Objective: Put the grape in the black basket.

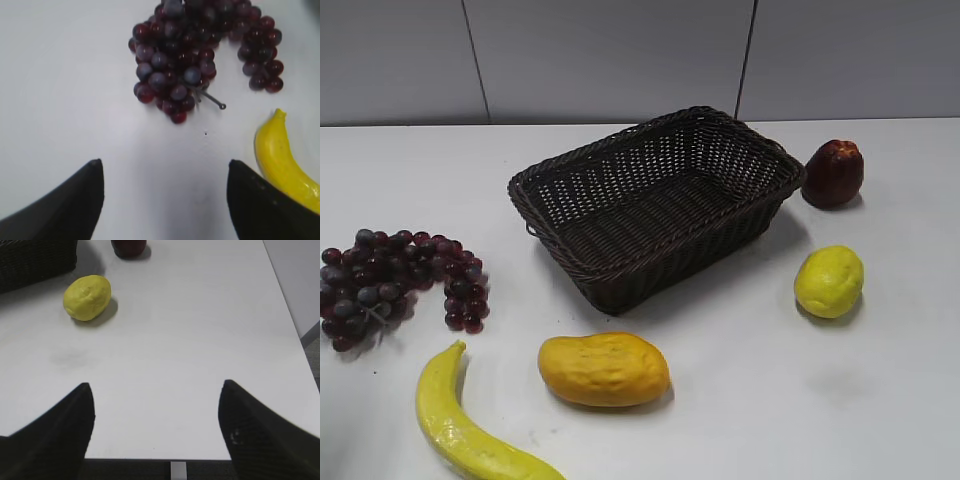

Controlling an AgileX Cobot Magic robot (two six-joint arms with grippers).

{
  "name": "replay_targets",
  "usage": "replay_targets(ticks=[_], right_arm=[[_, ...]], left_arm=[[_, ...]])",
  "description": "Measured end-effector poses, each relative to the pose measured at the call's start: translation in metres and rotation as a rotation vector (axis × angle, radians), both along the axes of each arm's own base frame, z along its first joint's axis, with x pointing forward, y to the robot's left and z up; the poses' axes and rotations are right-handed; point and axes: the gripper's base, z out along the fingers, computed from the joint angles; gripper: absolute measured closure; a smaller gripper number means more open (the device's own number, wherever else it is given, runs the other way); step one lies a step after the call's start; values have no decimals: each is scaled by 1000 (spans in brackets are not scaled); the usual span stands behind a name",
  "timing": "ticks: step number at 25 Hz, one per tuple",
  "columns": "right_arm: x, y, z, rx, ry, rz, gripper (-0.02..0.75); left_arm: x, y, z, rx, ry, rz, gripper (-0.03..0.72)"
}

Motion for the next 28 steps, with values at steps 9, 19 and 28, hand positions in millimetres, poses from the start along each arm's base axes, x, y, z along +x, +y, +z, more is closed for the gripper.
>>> replay_targets(ticks=[9,19,28], right_arm=[[0,0,0,0,0,0,154],[0,0,0,0,0,0,154],[0,0,0,0,0,0,154]], left_arm=[[68,-4,-1,18,-17,-95,85],[123,-18,-75,66,208,-213,77],[140,-19,-118,102,284,-239,76]])
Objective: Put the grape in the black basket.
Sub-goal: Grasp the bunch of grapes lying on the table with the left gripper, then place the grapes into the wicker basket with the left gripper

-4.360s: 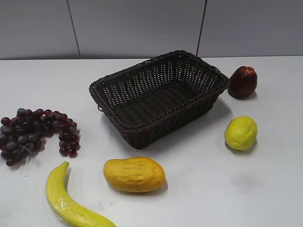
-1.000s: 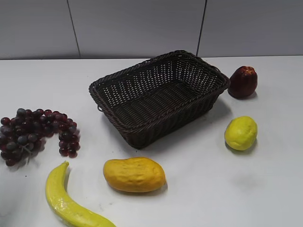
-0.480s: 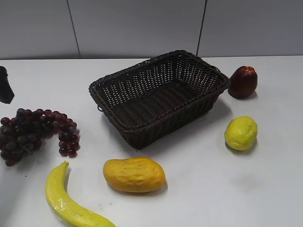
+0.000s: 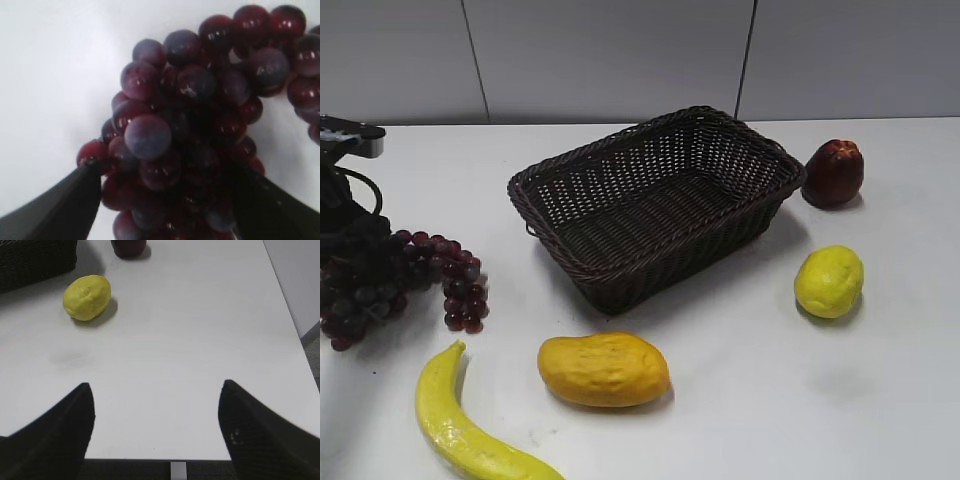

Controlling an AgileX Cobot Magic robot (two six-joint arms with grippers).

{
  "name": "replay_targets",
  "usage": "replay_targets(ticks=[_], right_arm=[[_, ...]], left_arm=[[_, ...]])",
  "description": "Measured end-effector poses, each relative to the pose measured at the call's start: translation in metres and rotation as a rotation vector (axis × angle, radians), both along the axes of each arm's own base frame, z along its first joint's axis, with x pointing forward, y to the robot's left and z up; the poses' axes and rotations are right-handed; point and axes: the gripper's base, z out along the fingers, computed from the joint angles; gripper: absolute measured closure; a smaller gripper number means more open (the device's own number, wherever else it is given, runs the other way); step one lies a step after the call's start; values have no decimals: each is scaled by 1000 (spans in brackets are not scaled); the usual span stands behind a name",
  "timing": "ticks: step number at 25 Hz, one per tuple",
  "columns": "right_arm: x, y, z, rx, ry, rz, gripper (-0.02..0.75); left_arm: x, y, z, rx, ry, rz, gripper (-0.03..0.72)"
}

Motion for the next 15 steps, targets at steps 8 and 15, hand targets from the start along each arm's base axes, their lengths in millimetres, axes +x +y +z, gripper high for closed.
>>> replay_targets(ticks=[8,15], right_arm=[[0,0,0,0,0,0,154],[0,0,0,0,0,0,154]], left_arm=[[8,0,-16,11,-12,-4,126],[9,0,-14,11,-23,-5,379]])
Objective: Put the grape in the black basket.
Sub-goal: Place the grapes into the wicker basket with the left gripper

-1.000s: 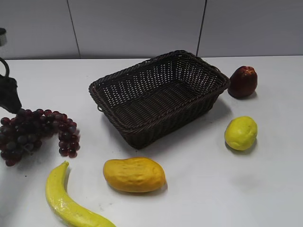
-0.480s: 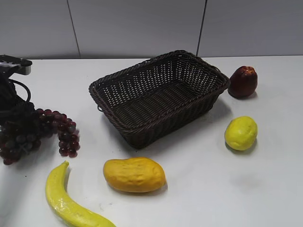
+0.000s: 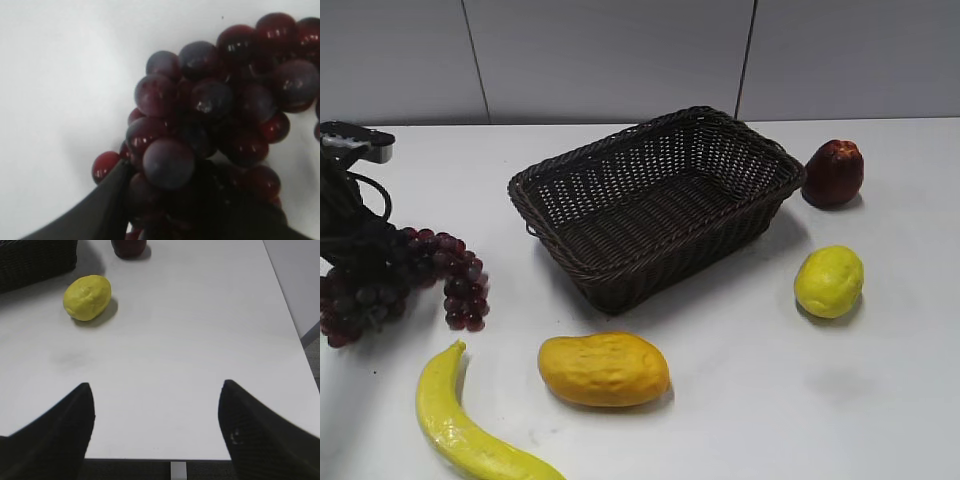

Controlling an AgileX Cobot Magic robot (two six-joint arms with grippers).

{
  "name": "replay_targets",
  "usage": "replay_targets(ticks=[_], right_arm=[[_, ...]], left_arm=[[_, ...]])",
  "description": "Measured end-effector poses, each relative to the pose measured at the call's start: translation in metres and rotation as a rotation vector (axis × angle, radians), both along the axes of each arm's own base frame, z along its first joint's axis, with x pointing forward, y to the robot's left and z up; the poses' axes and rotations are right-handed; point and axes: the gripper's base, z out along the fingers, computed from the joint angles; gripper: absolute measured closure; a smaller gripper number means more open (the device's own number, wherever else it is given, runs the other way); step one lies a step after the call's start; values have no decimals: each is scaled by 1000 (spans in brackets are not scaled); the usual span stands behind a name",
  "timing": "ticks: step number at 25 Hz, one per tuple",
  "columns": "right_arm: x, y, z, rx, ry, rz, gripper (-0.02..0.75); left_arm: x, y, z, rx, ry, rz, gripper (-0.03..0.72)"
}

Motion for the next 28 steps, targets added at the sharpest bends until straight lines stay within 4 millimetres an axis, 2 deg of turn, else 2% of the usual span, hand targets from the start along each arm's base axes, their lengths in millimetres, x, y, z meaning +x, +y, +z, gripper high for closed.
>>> replay_targets(ticks=[5,7,12,20,23,28], right_arm=[[0,0,0,0,0,0,154],[0,0,0,0,0,0,154],[0,0,0,0,0,0,154],[0,0,0,0,0,0,154],[0,0,0,0,0,0,154],[0,0,0,0,0,0,154]], left_arm=[[6,-1,10,-3,3,-4,420],[10,-1,20,2,-20,-10,468],[20,0,68,9,-140,-23,573],[22,1,144,28,-359,-40,580],[20,-9,170,33,-440,-73,583],[14,-48,205,15,-561,-179,583]])
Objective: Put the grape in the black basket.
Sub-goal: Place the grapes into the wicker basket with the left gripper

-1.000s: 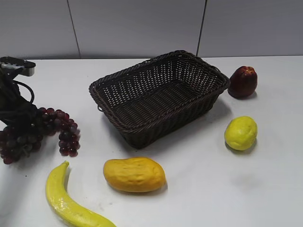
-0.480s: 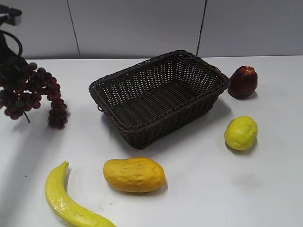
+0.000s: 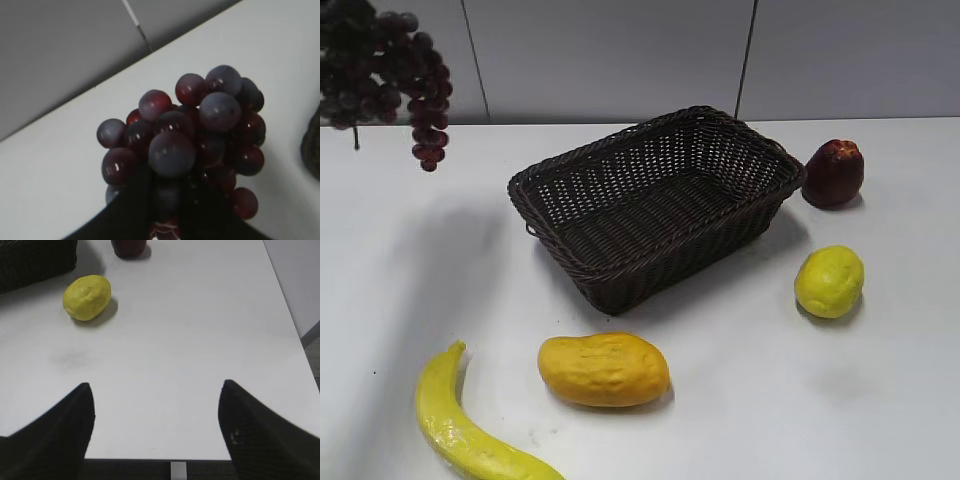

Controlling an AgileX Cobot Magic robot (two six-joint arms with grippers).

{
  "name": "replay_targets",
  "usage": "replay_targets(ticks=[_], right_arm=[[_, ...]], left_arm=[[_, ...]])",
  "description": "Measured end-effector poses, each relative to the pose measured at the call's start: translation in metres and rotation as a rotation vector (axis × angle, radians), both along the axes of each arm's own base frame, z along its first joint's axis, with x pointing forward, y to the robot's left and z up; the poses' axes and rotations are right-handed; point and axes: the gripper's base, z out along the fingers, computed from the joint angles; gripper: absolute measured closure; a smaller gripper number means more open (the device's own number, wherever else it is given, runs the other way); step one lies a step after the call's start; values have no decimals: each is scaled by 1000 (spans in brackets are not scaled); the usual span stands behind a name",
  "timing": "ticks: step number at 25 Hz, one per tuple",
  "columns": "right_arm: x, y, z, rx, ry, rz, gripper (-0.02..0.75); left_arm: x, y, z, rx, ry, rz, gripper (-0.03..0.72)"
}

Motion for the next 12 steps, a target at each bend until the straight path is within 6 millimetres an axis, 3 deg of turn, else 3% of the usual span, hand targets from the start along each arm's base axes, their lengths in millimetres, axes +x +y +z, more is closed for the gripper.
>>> replay_targets(ticks=[7,12], right_arm=[[0,0,0,0,0,0,154],[0,0,0,0,0,0,154]], left_arm=[[-16,-78,31,-65,-191,-209,589],[-30,-131,30,-123,-273,-342,589]])
